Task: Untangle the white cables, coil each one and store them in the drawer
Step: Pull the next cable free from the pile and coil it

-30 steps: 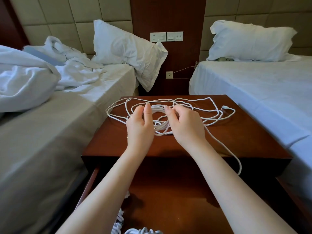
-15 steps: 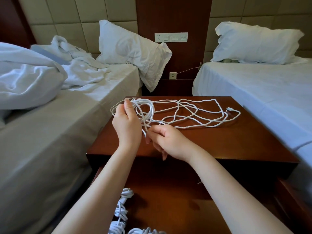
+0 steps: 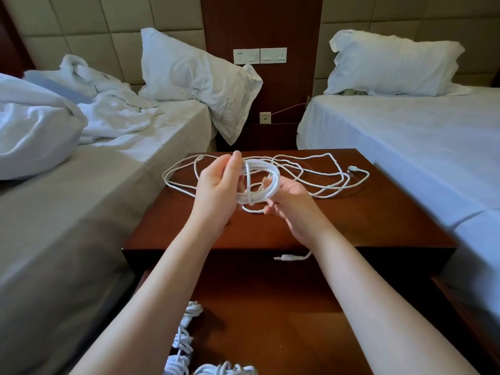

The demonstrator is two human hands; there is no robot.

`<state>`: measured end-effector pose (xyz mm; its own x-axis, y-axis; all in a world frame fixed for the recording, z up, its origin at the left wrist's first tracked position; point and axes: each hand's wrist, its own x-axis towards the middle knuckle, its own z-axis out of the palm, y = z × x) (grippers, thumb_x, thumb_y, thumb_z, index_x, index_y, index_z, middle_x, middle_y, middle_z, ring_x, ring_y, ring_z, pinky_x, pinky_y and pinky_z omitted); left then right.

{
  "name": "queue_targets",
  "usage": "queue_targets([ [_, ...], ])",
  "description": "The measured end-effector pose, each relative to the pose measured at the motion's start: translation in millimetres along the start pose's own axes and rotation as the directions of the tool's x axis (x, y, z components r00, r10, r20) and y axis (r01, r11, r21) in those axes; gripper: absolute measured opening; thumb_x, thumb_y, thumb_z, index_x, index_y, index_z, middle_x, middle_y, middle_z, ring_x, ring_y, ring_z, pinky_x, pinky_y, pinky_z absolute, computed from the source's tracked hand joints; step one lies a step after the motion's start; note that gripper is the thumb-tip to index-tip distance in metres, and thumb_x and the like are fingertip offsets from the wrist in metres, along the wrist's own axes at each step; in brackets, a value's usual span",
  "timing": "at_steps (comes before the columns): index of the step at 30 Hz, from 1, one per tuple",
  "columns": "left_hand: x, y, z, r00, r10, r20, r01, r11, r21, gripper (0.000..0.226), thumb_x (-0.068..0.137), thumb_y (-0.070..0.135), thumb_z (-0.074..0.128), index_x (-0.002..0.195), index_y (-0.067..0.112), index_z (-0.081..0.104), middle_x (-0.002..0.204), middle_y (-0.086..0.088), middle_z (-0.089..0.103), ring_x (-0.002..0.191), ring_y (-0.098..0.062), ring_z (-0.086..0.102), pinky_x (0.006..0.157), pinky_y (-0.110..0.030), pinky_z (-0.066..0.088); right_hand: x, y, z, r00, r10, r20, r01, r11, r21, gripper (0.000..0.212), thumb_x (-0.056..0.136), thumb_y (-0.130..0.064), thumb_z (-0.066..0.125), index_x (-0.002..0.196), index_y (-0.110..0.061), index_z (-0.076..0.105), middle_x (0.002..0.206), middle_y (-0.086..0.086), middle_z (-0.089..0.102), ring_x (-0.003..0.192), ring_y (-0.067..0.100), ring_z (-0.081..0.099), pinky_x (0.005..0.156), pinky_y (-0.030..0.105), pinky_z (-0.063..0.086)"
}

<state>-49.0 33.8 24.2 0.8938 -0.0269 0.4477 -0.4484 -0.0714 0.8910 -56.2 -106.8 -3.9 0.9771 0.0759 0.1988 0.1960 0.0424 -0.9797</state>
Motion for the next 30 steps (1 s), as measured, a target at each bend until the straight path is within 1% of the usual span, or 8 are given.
queue_targets([
  [3,-6,6,7,0.987,0.029,0.156,-0.038,0.998,0.053,0.034,0.101,0.028,0.042,0.087,0.002,0.058,0.061,-0.009,0.048,0.045,-0.015,0.046,0.038,-0.019,0.034,-1,-5,-10,0.999,-0.024,-0.028,0.026,0.996,0.080,0.035,0.087,-0.024,0.063,0.107,0.005,0.063,0.093,0.022,0.066,0.087,0.027,0.067,0.083,0.023,0.053],
  [6,-11,10,8,0.962,0.038,0.271,-0.079,0.987,0.142,0.033,0.100,0.026,0.043,0.078,0.007,0.057,0.054,0.001,0.048,0.039,-0.007,0.042,0.037,-0.017,0.033,-2,-10,-15,0.999,-0.027,-0.020,0.029,0.998,0.054,0.032,0.089,-0.033,0.060,0.095,-0.001,0.064,0.072,0.002,0.064,0.067,0.009,0.061,0.070,0.019,0.049],
  [9,-14,12,8,0.931,0.014,0.366,-0.083,0.981,0.174,0.031,0.099,0.025,0.046,0.075,0.011,0.059,0.049,0.009,0.046,0.040,-0.004,0.041,0.040,-0.017,0.033,-2,-13,-19,0.998,-0.022,-0.060,0.025,0.998,0.049,0.026,0.098,-0.026,0.053,0.082,-0.007,0.060,0.072,0.007,0.054,0.072,0.020,0.052,0.076,0.029,0.046],
  [12,-16,12,7,0.883,-0.037,0.469,-0.074,0.973,0.218,0.029,0.099,0.024,0.047,0.078,0.013,0.063,0.052,0.012,0.050,0.044,0.000,0.042,0.044,-0.014,0.033,-1,-16,-21,0.994,-0.045,-0.103,0.051,0.997,0.063,0.034,0.098,-0.020,0.053,0.065,-0.013,0.054,0.058,0.002,0.044,0.056,0.013,0.045,0.064,0.024,0.045],
  [19,-16,8,10,0.784,-0.088,0.615,-0.167,0.923,0.346,0.030,0.098,0.026,0.050,0.071,0.023,0.061,0.061,0.010,0.051,0.053,0.001,0.044,0.053,-0.013,0.036,-2,-22,-27,0.960,-0.135,-0.244,0.119,0.990,-0.079,0.036,0.099,-0.021,0.051,0.064,-0.017,0.052,0.050,-0.016,0.047,0.062,0.005,0.047,0.074,0.024,0.047],
  [22,-13,2,10,0.848,-0.079,0.524,-0.175,0.892,0.418,0.029,0.098,0.027,0.050,0.070,0.028,0.059,0.062,0.007,0.054,0.056,-0.004,0.047,0.053,-0.015,0.037,-3,-26,-24,0.945,-0.182,-0.271,0.151,0.980,-0.130,0.035,0.099,-0.022,0.052,0.064,-0.018,0.053,0.051,-0.016,0.047,0.061,0.006,0.046,0.073,0.022,0.046],
  [25,-7,-9,11,0.956,-0.072,0.284,-0.068,0.888,0.456,0.034,0.099,0.027,0.048,0.066,0.020,0.055,0.055,0.005,0.047,0.049,-0.007,0.040,0.049,-0.020,0.032,-4,-34,-21,0.944,-0.231,-0.235,0.185,0.962,-0.200,0.030,0.097,-0.022,0.055,0.067,-0.016,0.058,0.059,-0.011,0.052,0.054,0.001,0.047,0.065,0.021,0.041],
  [30,5,-22,1,0.988,-0.154,-0.030,0.156,0.940,0.302,0.040,0.099,0.030,0.045,0.063,0.012,0.045,0.050,0.001,0.040,0.046,-0.016,0.038,0.052,-0.033,0.031,-6,-38,-1,0.975,-0.222,-0.003,0.205,0.903,-0.378,0.030,0.096,-0.016,0.054,0.067,-0.012,0.061,0.058,-0.011,0.051,0.050,0.000,0.043,0.056,0.019,0.032],
])
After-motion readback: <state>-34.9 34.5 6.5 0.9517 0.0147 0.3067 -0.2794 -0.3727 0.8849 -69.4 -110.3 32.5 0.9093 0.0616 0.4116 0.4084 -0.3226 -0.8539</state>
